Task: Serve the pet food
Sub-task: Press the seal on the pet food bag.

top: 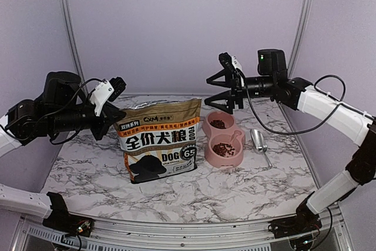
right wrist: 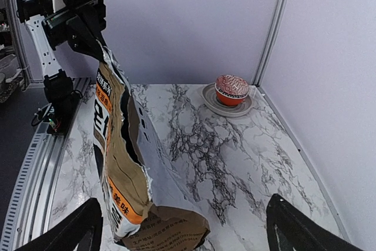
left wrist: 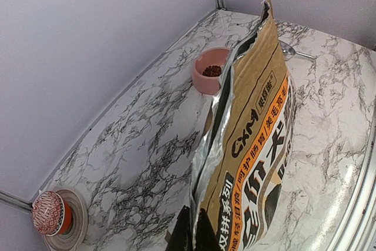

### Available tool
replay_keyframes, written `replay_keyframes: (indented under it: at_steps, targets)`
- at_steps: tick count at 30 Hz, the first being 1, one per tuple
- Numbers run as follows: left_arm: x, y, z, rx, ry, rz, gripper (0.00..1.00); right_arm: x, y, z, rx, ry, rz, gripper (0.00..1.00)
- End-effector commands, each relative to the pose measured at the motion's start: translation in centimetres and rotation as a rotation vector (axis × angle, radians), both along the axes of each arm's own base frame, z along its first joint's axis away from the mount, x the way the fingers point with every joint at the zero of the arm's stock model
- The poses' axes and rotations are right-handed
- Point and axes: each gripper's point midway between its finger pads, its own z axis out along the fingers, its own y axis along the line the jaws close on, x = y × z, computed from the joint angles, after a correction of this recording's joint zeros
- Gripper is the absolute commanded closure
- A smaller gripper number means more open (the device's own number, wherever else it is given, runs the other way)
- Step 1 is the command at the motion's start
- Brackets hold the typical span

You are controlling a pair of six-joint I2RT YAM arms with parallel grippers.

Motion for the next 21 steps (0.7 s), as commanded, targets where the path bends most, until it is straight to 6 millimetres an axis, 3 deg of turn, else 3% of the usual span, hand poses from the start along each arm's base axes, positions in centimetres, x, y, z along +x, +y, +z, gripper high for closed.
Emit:
replay_keyframes:
  at_steps: [1,9,13,16,18,21]
  targets:
    - [0.0,0.4,4.8,-0.122,-0.117,-0.001,1.0,-2.4,1.5,-0.6,0.026,0.018,0.169,0.06]
    - [-0.4,0.3,5.0,-0.133,-0.131,-0.025,1.0,-2.1,4.0,-2.0,0.046,0.06,0.25,0.2]
    - [-0.4,0.3,4.8,-0.132,-0.13,-0.025,1.0,-1.7,5.1,-2.7,0.047,0.126,0.323,0.37]
    - [-0.4,0.4,4.7,-0.128,-0.131,-0.022,1.0,-2.1,5.5,-2.4,0.07,0.141,0.366,0.56]
    - [-0.3,0.5,4.5,-0.124,-0.13,-0.018,1.0,-2.5,5.4,-2.0,0.097,0.127,0.387,0.58]
    - [-0.4,0.6,4.7,-0.127,-0.135,-0.018,1.0,-3.4,5.1,-1.6,0.119,0.114,0.423,0.44]
